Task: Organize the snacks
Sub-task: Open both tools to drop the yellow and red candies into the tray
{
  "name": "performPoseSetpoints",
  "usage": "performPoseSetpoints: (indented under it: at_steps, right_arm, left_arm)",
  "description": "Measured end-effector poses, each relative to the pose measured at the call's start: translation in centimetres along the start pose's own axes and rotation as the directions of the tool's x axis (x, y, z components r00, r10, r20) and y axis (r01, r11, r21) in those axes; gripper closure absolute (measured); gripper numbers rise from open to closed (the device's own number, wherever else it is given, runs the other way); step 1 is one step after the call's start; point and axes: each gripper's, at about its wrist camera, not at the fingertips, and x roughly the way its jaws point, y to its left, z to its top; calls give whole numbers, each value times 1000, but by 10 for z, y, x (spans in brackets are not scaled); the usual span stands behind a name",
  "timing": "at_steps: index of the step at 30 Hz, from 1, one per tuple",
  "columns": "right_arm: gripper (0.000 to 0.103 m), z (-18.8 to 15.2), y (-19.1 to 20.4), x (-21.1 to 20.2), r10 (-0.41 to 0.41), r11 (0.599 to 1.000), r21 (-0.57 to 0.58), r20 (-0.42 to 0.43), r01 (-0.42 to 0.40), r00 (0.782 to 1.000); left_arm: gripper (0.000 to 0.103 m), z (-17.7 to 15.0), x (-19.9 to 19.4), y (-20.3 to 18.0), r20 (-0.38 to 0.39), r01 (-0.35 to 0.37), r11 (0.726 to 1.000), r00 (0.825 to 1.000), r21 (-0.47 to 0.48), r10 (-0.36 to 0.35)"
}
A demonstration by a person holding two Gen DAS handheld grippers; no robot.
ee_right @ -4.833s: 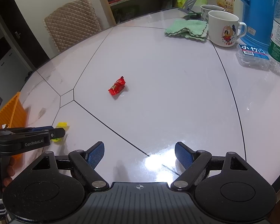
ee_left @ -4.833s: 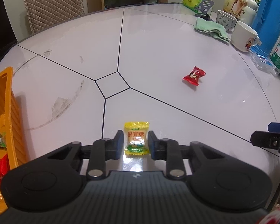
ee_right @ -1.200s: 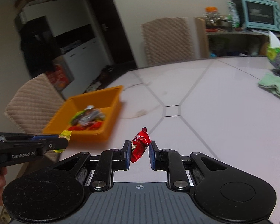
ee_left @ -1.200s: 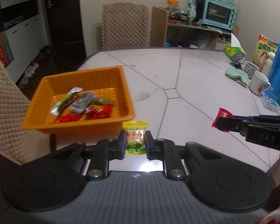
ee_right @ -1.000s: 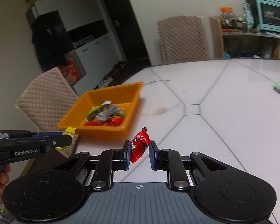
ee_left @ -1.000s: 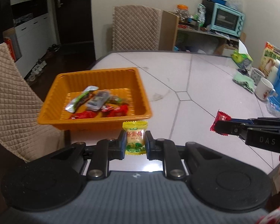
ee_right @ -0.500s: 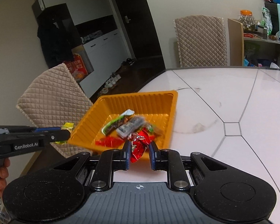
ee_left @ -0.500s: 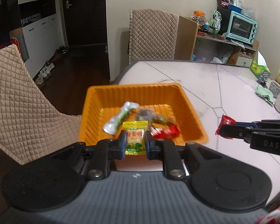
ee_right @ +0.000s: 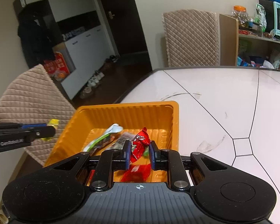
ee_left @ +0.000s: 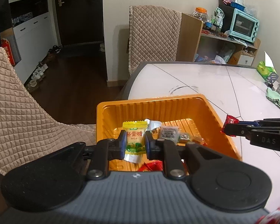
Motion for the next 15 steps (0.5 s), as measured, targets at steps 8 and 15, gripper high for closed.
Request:
performPoseSetpoints:
  at_steps: [8,15]
  right_arm:
    - [82,11,-3,44,-50,999,-6,-43,49,998]
    - [81,21,-2,64,-65,998,0,-14,65,998]
  left_arm:
    - [85,11,32,10,-30,19,1000,999,11,-19]
    - [85,13,49,16,-55,30,1000,998,10,-29]
